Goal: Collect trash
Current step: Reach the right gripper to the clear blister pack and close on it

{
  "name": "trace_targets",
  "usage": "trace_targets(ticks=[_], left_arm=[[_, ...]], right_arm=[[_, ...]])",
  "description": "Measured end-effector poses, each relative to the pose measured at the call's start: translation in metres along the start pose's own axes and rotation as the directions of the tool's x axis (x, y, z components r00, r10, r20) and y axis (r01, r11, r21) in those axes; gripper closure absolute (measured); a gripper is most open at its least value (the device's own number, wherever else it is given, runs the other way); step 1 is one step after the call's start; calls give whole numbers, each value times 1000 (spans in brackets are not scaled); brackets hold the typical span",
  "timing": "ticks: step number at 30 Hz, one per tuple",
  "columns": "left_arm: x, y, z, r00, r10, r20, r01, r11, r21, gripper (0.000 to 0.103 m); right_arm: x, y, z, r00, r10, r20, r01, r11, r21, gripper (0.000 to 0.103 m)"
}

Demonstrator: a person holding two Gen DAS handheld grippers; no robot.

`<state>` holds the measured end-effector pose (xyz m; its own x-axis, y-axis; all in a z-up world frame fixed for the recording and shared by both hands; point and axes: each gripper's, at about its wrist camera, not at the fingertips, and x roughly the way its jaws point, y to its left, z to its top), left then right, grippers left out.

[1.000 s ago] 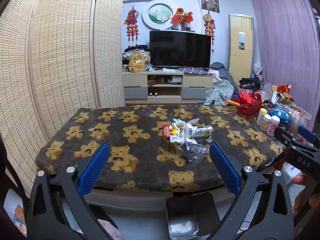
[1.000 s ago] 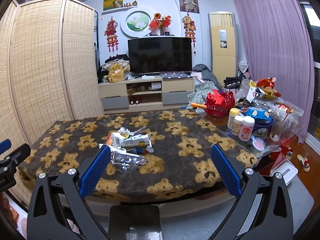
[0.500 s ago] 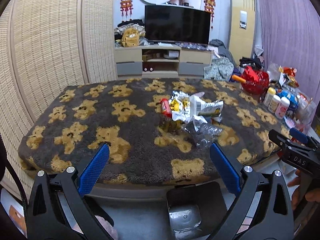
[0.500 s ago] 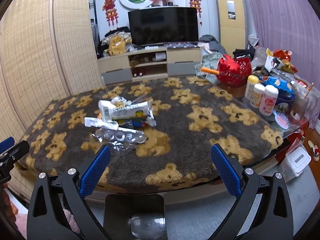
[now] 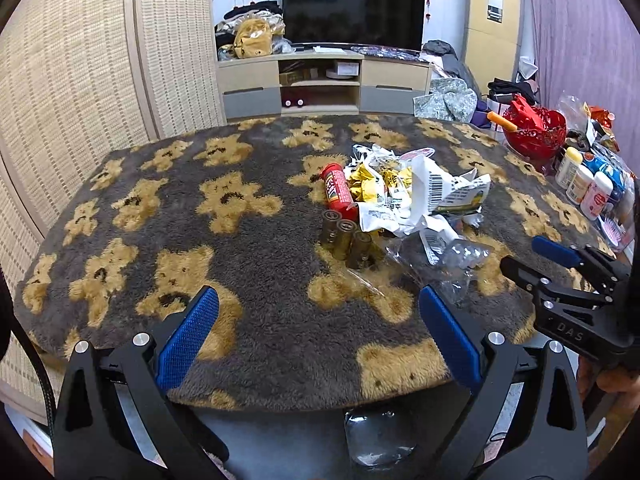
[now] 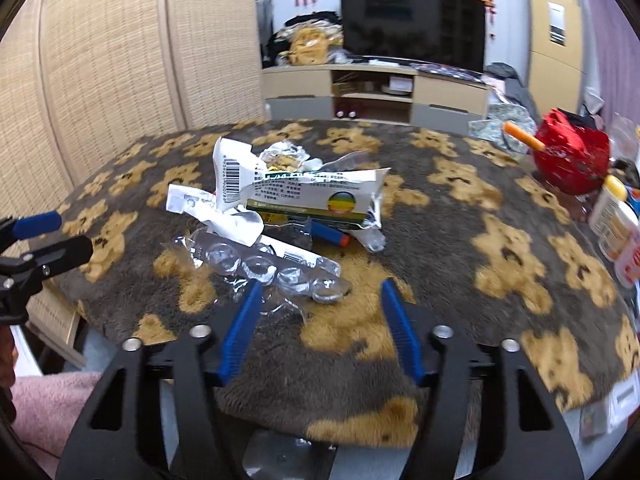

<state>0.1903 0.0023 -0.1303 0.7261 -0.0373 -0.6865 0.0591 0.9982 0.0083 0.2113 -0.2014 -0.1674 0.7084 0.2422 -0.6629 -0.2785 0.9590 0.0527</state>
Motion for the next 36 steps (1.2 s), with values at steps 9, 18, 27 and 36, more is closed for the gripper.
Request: trace_targets(ticks=[9, 18, 27, 36], left_arm=[[21, -1, 11, 1000, -8, -20, 8, 1000, 15, 11], [26, -1, 15, 1000, 0, -26, 0, 1000, 11, 11], [33, -4, 15, 999, -6, -38, 7, 1000, 21, 12], [47, -22, 11, 992, -103, -75, 105, 994, 34, 20]], right_arm=[[29, 8, 13, 994, 107, -33, -110, 989, -96, 56], [45, 13, 18, 985, 158, -69, -167, 974, -153, 54], [60, 6, 19, 979, 173, -112, -183, 979, -89, 71], [27, -11, 11, 984, 172, -50, -174, 984, -37, 94]])
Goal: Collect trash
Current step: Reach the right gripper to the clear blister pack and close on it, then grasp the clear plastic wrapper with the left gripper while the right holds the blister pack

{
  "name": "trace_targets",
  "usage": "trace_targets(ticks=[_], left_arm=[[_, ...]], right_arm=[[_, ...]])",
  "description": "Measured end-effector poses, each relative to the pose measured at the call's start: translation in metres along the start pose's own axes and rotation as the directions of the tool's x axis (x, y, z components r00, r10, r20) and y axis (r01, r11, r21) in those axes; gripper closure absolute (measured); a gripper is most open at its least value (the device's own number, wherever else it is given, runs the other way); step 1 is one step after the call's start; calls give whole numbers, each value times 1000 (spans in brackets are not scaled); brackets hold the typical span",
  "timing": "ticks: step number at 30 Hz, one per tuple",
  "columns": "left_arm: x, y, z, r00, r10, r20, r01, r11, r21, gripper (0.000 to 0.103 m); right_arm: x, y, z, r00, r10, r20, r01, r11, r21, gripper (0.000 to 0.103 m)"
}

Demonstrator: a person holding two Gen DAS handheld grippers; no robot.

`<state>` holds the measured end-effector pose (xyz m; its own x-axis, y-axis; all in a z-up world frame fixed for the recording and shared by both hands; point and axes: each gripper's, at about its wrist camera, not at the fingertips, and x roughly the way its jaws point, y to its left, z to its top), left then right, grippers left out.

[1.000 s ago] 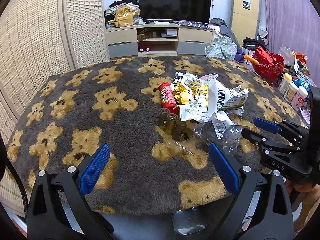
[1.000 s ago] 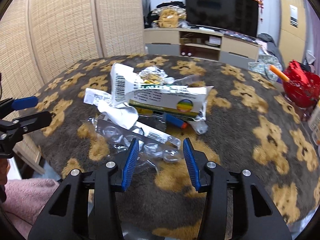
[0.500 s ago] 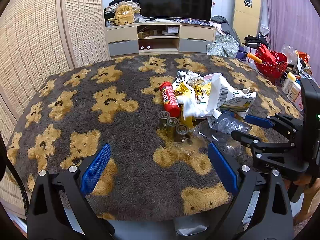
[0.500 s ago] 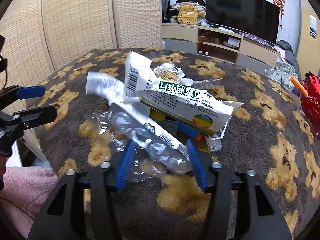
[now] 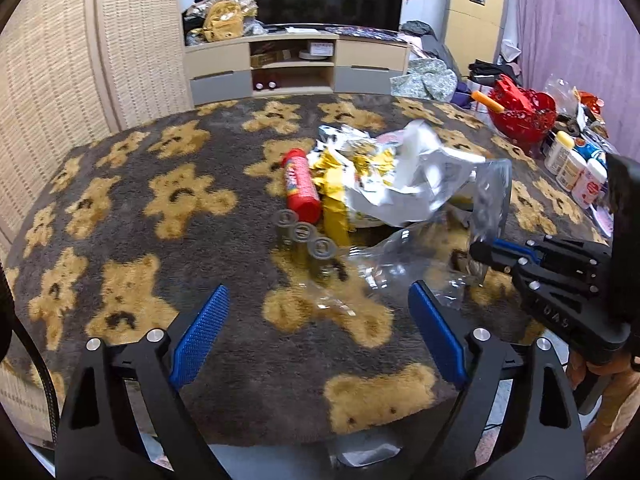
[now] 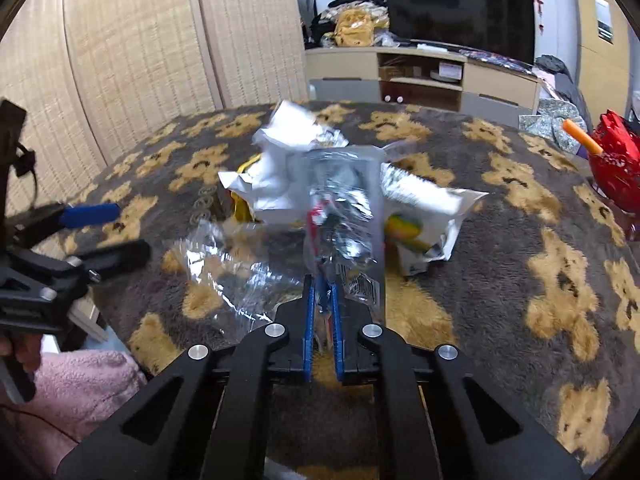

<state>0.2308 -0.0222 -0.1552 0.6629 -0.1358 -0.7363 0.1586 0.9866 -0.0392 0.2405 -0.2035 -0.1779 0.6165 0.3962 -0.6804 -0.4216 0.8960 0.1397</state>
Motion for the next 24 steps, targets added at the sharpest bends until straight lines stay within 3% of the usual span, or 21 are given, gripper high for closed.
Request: trace_targets(ticks=[4, 10, 12, 13, 17, 24], left_arm=[[15, -14, -1, 997, -68, -26, 68, 998, 4, 34], [43, -29, 2, 991, -120, -60, 121, 993, 8, 40], [51, -32, 2, 988, -136, -70, 137, 991, 4, 51], [55, -34, 2, 988, -139, -73, 140, 990, 7, 62], [49, -35, 0, 987, -151, -49, 152, 988, 31, 82], [16, -38, -14, 985, -165, -54, 168, 985, 43, 92]], right_arm=[[-13, -7, 1, 1000, -9, 29, 8, 1000, 21, 94], [-18, -17, -6, 999, -19, 31, 17, 999, 51, 94], [-19, -19, -10, 999, -19, 29, 17, 998, 60, 94], [-19, -20, -12, 999, -23, 26, 21, 998, 66, 94], [-20, -20, -19, 1000, -27, 16, 25, 996, 84, 94], [-33, -8, -26, 999, -42, 6, 41, 994, 103, 94]])
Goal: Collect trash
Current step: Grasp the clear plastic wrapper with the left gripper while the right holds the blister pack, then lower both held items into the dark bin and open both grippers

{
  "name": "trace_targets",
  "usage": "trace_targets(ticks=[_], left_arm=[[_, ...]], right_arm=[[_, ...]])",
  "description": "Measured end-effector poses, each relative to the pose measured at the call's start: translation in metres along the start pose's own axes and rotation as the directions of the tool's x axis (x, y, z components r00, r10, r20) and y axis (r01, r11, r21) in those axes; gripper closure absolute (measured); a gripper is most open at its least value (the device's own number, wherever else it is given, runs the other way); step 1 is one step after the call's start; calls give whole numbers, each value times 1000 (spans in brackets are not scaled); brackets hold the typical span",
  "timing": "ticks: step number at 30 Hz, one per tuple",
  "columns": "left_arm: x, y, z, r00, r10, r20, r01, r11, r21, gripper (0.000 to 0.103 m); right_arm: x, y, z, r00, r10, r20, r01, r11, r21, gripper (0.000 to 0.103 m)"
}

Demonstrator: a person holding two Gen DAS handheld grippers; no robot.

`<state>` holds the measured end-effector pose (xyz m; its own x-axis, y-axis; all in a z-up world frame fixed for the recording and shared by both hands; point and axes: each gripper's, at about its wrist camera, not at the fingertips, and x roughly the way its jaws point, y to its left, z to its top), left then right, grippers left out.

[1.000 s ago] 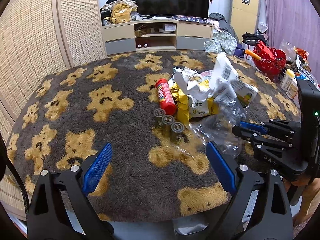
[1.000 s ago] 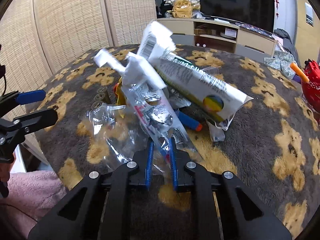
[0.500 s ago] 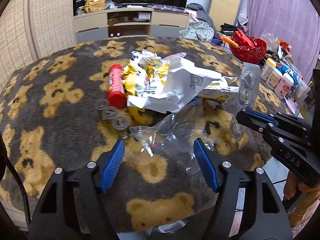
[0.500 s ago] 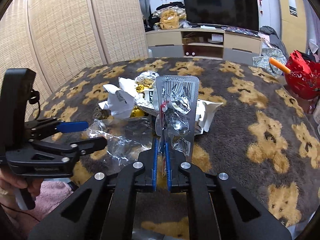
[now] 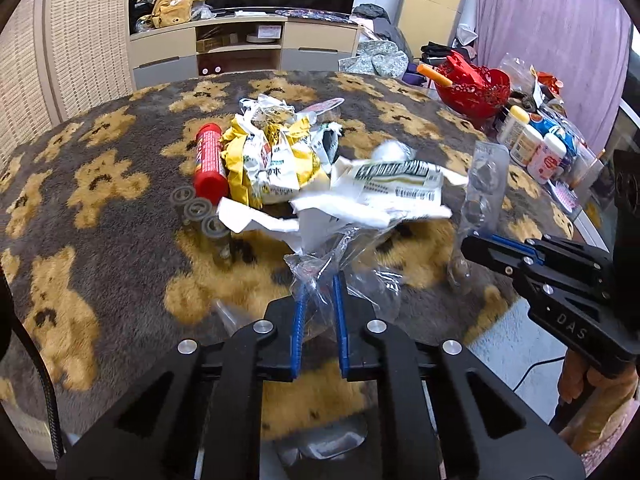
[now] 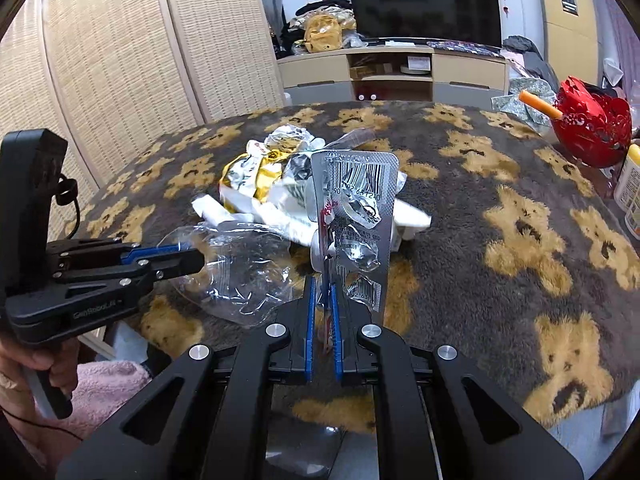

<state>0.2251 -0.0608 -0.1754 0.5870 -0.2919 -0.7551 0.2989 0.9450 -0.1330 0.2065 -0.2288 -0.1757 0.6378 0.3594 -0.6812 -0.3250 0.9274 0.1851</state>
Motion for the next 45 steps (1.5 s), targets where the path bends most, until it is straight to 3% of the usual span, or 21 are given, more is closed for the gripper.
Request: trace_targets(ticks=[15, 22, 31, 41, 45], left_arm=[[-74, -9, -59, 1000, 15, 11, -15, 1000, -18, 97], [-88, -19, -100, 1000, 23, -7, -23, 999, -24, 98], [-61, -23, -151, 995, 11, -102, -17, 998, -60, 98], [-9, -24, -195, 972, -43, -232, 25, 997, -77, 98], [2, -25, -201, 962, -58, -266, 35, 995, -91, 97]], right_arm=[[-42, 30, -40, 999, 29, -39, -28, 999, 30, 94], [-59, 50, -74, 993, 73, -89, -66, 995, 79, 94], [-46, 57, -120, 975, 96, -198, -62, 984, 168, 94], [9, 47, -169, 934, 148, -325, -47, 954, 297, 94], [16, 49, -170, 934, 129, -333, -28, 956, 293, 91]])
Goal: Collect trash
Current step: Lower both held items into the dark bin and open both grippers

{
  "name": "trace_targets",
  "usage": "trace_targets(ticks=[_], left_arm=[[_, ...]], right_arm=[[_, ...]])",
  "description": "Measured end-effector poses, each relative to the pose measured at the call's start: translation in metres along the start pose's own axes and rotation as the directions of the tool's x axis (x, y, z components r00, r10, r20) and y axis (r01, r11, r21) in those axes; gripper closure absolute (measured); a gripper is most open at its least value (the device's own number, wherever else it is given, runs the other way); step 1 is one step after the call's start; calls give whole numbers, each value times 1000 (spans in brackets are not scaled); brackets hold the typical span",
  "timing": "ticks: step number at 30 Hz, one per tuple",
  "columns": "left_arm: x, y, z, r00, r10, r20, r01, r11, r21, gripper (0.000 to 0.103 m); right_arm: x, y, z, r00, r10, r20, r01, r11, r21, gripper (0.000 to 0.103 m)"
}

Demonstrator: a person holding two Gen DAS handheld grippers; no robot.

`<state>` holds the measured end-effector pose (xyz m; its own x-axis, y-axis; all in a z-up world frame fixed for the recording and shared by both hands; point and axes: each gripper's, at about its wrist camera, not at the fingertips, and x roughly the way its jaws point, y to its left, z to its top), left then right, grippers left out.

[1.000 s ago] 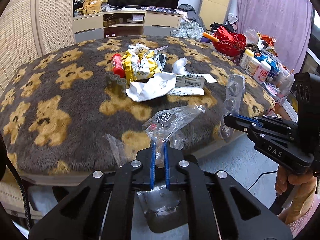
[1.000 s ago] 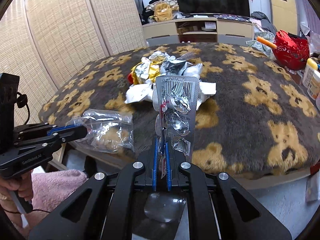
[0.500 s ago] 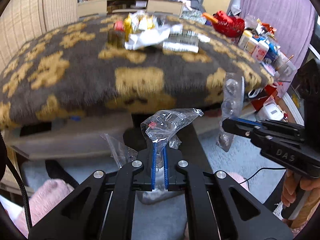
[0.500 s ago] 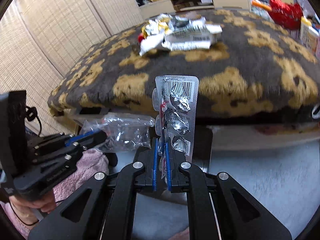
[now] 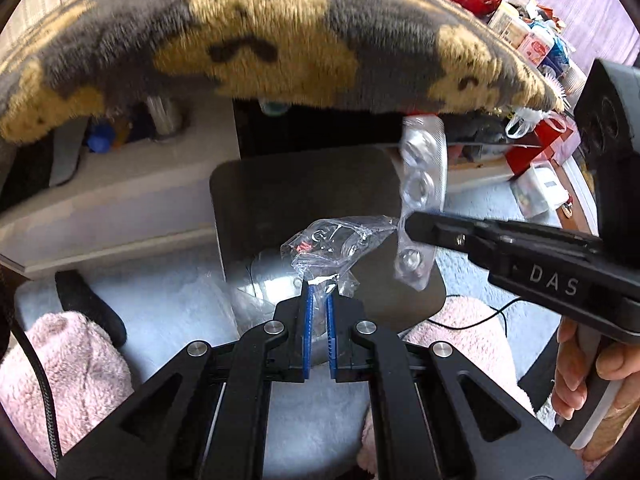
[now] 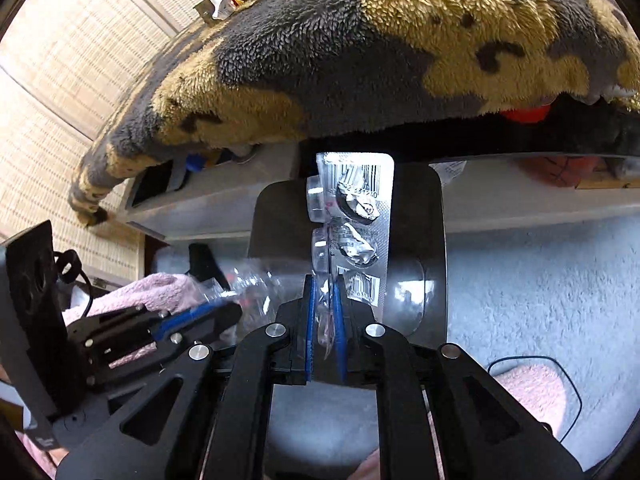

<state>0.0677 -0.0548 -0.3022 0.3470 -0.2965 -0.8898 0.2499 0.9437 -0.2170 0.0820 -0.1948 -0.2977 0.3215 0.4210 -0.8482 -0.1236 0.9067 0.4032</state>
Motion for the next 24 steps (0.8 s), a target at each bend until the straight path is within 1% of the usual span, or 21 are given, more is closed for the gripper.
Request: trace_targets(ticks=[2, 4, 5, 6, 7, 8, 9, 11, 12, 14, 15, 16, 17, 18, 19, 20, 21, 24], left_arm=[[4, 1, -1, 1000, -3, -11, 3, 1000, -4, 93], [3, 2, -1, 1000, -8, -10, 8, 1000, -7, 92], [3, 2, 0, 1000, -8, -9, 7, 1000, -7, 88], [1, 3, 0, 1000, -10, -7, 10, 1000, -8, 87], [-1, 3, 1, 1000, -10, -4, 10, 1000, -9, 85], [-2, 3, 2, 1000, -7, -1, 7, 1000, -8, 82], [-4, 3, 2, 1000, -4, 2, 4, 1000, -8, 78], [-9, 3, 3, 1000, 2, 13, -1, 1000, -10, 60], [-12, 3, 4, 1000, 3, 19, -3, 1000, -9, 56], [-20, 3, 6, 999, 13, 41, -13, 1000, -2, 43], [-22, 2, 7, 999, 18, 49, -18, 1000, 0, 38], [-28, 1, 8, 998, 25, 63, -25, 1000, 1, 30], [-31, 2, 8, 997, 29, 70, -29, 1000, 1, 24], [-35, 1, 9, 996, 35, 81, -35, 999, 3, 21], [-38, 1, 10, 995, 37, 88, -38, 999, 3, 15], [-42, 1, 10, 995, 39, 96, -40, 999, 4, 9], [-45, 1, 11, 994, 42, 101, -42, 999, 5, 8], [-57, 1, 13, 992, 51, 119, -52, 999, 9, 8]], right_arm=[[0, 2, 3, 1000, -1, 3, 1, 1000, 0, 91], [-4, 4, 6, 1000, -10, 9, 10, 1000, -1, 89], [-5, 3, 7, 1000, -11, 12, 11, 1000, 2, 88], [-7, 2, 7, 1000, -5, 19, 4, 1000, 8, 78], [-9, 0, 8, 1000, -2, 25, 2, 1000, 14, 65], [-12, 0, 10, 999, -1, 33, 1, 1000, 18, 62], [-15, -1, 10, 999, -4, 44, 3, 1000, 22, 60], [-20, 1, 12, 998, -8, 58, 7, 1000, 22, 58], [-25, 1, 12, 997, -16, 72, 15, 1000, 21, 53], [-33, 1, 14, 995, -32, 97, 30, 999, 19, 41], [-37, 1, 14, 993, -39, 113, 37, 999, 20, 30], [-43, 2, 15, 990, -47, 137, 44, 999, 22, 22], [-47, 2, 15, 987, -53, 154, 50, 998, 24, 19], [-51, 3, 16, 983, -62, 170, 58, 998, 26, 12], [-56, 4, 17, 979, -73, 192, 69, 997, 27, 7], [-61, 4, 18, 974, -84, 212, 81, 996, 26, 6], [-64, 5, 19, 971, -90, 222, 87, 996, 25, 5], [-78, 4, 22, 959, -106, 262, 104, 994, 21, 4]])
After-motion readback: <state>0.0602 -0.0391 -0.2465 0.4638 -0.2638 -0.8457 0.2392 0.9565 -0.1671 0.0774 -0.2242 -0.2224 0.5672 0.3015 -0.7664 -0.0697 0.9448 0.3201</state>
